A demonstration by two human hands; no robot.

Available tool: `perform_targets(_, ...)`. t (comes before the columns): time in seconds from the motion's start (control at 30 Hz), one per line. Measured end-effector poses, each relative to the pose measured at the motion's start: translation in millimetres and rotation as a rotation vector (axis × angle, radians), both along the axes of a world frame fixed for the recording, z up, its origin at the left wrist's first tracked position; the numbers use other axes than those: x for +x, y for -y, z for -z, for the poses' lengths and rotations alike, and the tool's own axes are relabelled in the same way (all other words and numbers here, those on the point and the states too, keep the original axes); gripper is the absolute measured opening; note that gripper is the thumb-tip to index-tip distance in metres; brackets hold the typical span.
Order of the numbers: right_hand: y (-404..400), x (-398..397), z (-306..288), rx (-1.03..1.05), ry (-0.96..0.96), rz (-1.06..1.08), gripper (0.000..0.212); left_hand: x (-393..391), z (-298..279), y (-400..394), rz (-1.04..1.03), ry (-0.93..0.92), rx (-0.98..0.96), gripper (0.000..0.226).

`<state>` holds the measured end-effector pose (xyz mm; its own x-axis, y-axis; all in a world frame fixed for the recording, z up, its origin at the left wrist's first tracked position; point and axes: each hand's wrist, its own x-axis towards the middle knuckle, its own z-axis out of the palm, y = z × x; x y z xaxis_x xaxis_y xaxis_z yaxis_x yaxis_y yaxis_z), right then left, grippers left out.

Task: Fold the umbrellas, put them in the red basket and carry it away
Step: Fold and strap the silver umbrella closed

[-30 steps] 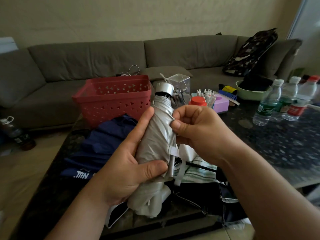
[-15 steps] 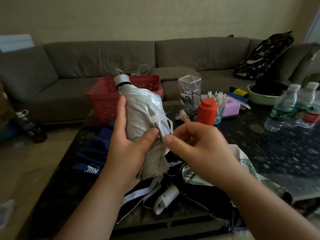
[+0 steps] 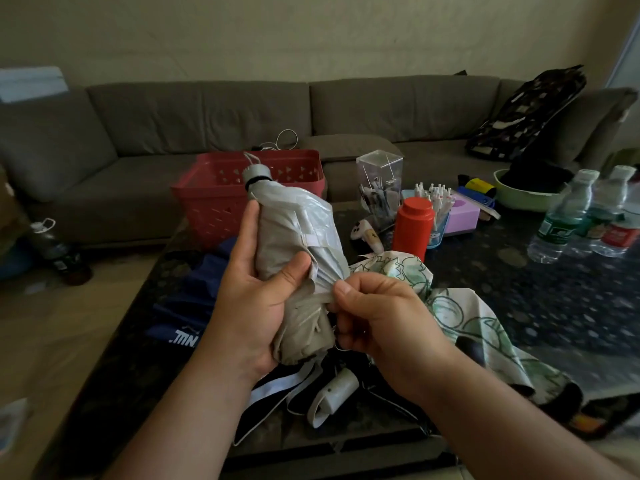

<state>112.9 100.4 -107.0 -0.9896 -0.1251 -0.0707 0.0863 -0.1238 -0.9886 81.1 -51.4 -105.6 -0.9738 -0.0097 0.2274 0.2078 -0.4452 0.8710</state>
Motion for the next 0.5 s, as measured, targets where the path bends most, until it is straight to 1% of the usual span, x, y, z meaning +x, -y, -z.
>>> perform_targets(0.07,-2.5,0.8,-1.7,0.090,-0.083,-0.013,0.042,0.4,-0.9,2.8,0.001,-0.016,-0.024,0.095)
perform_targets(0.17,-9.6,2.7,-7.3,0.249,-0.177,-0.025,0.040,3.5,-1.4,6.2,0.028,-0.082,-0.143,0.100)
perform_targets(0.2,-13.0,2.3,-9.6,0.274,-0.201,-0.002,0.043,4.6,-0.9,6.6,0.032,-0.109,-0.185,0.101)
perform_targets(0.27,-22.3,-1.0,-15.0,0.312,-0.287,0.119,0.056,6.6,0.1,5.9,0.015,-0.168,-0.278,0.103)
perform_targets(0.3,-27.3,-4.5,-17.8,0.346,-0.360,0.207,0.057,7.5,0.6,4.8,-0.003,-0.195,-0.326,0.104)
perform_targets(0.33,-31.7,-7.6,-21.2,0.385,-0.443,0.296,0.050,8.3,1.7,3.8,-0.023,-0.218,-0.372,0.105)
perform_targets(0.4,-36.9,-14.2,-29.8,0.408,-0.587,0.407,0.021,8.9,4.1,1.0,-0.053,-0.256,-0.452,0.108)
perform_targets(0.43,-37.3,-16.3,-33.8,0.410,-0.636,0.416,0.014,9.7,5.1,-0.8,-0.059,-0.272,-0.481,0.108)
perform_targets(0.5,-38.7,-19.7,-37.8,0.461,-0.713,0.385,0.016,12.0,6.7,-4.2,-0.058,-0.298,-0.521,0.108)
